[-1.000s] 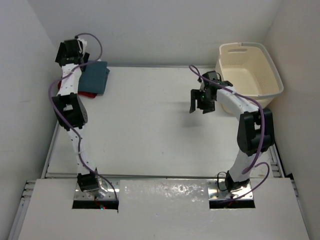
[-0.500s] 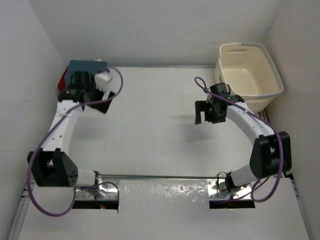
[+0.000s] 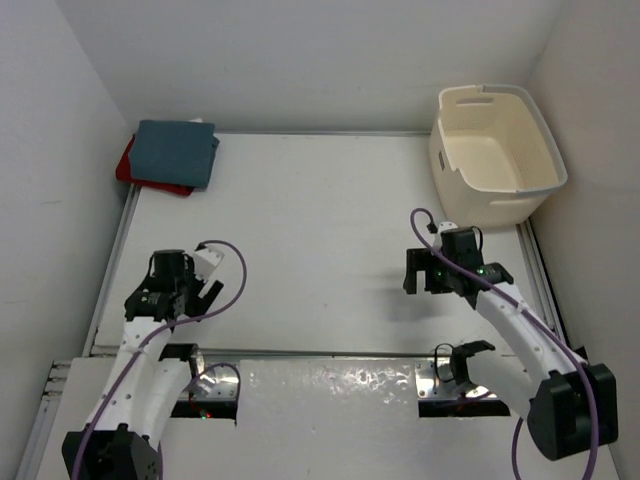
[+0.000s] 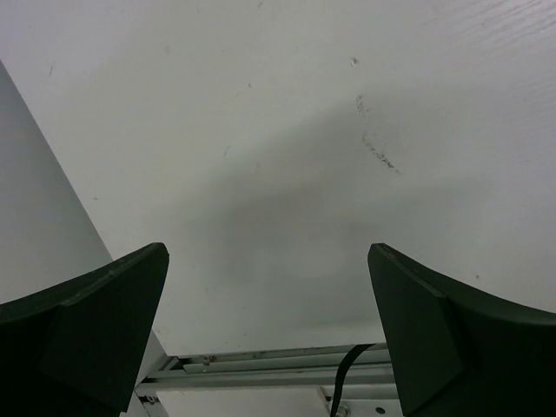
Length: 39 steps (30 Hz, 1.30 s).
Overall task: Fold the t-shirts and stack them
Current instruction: Put the neatly folded tshirt into the corner of the board with the left arm
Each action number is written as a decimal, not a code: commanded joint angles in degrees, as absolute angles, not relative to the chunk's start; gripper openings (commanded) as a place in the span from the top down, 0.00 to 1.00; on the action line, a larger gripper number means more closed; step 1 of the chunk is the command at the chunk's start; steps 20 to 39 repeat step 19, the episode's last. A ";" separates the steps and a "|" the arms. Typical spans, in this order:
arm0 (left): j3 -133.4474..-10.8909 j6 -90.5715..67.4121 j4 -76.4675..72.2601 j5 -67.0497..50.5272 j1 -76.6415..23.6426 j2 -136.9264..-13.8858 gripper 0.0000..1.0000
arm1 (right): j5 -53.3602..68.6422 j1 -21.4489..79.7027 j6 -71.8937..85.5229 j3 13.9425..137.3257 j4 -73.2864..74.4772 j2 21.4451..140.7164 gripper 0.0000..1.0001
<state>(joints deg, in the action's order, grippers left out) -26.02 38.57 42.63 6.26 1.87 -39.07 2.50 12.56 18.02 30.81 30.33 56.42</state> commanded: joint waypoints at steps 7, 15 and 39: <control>-25.05 39.37 37.09 7.82 2.29 -38.67 0.00 | -2.72 12.48 19.69 28.65 25.75 50.01 0.01; -25.22 40.60 37.35 6.15 2.37 -36.48 0.00 | -2.90 12.39 19.16 28.48 26.37 49.22 0.01; -25.14 40.43 37.27 6.33 2.29 -36.30 0.00 | -1.41 12.48 18.98 26.55 22.52 47.12 0.01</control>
